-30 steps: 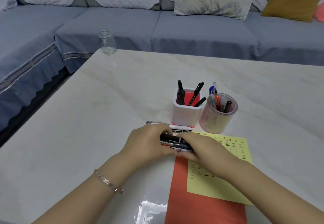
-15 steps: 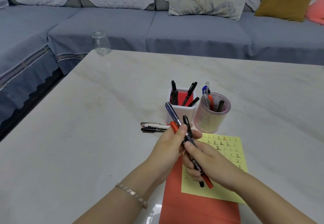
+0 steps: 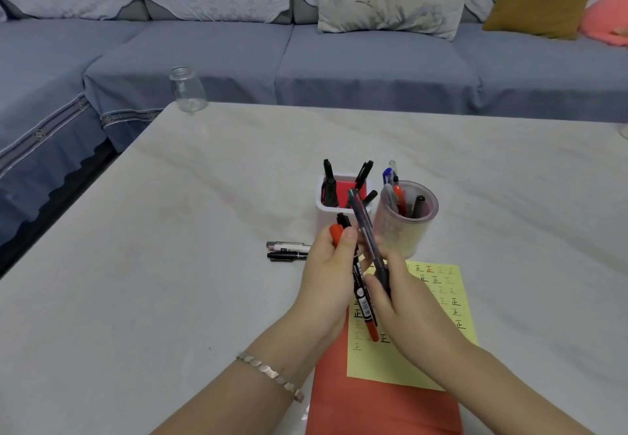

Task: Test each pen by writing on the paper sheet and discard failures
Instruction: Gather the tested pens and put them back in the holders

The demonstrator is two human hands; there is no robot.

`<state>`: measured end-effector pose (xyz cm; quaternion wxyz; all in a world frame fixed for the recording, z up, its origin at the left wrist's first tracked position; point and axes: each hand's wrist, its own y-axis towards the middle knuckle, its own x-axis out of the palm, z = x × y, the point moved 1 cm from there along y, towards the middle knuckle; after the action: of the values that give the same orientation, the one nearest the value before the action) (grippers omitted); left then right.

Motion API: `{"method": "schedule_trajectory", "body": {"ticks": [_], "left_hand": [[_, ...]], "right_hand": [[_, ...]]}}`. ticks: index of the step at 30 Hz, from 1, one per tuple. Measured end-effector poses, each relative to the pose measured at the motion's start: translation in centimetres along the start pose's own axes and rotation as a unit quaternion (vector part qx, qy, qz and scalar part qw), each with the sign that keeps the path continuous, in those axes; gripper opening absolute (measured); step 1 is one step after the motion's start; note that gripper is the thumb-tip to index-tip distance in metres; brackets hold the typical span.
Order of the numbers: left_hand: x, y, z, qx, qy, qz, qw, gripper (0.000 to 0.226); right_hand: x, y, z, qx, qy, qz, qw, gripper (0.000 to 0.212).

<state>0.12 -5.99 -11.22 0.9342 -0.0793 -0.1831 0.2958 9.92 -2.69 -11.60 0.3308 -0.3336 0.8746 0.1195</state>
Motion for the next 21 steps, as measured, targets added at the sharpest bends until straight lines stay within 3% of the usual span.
{"method": "schedule_trajectory", "body": {"ticks": [3,5,10,13,16,21], "left_hand": [[0.0,0.2,0.2,0.019,0.041,-0.014,0.999,0.018],[0.1,0.6,1.0,0.078,0.080,-0.003,0.994,0.014],[0.8,2.6,6.2,0.293,0.122,0.037,0.947,0.032],[1.3,4.6,8.2,0.369,0.133,0.041,0.919,0.036],[1.4,6.7,7.8,0.369,0.162,0.030,0.915,0.035],[-0.6,8.6,4.8,0.301,0.284,-0.015,0.910,0.043]], "right_hand": [[-0.7,0.6,0.4,0.038,0.102,-0.041,0.993,0.013],[-1.5,1.2,0.6,0.072,0.183,-0.047,0.979,0.017],[-6.1,3.4,-0.9,-0.022,0.256,0.100,0.961,0.007],[-8.4,5.4,-1.8,-0.105,0.249,0.173,0.947,0.028],[-8.8,7.2,-1.8,-0.126,0.222,0.186,0.949,0.027],[-8.0,8.7,-0.5,-0.076,0.247,0.205,0.944,0.028]]}}
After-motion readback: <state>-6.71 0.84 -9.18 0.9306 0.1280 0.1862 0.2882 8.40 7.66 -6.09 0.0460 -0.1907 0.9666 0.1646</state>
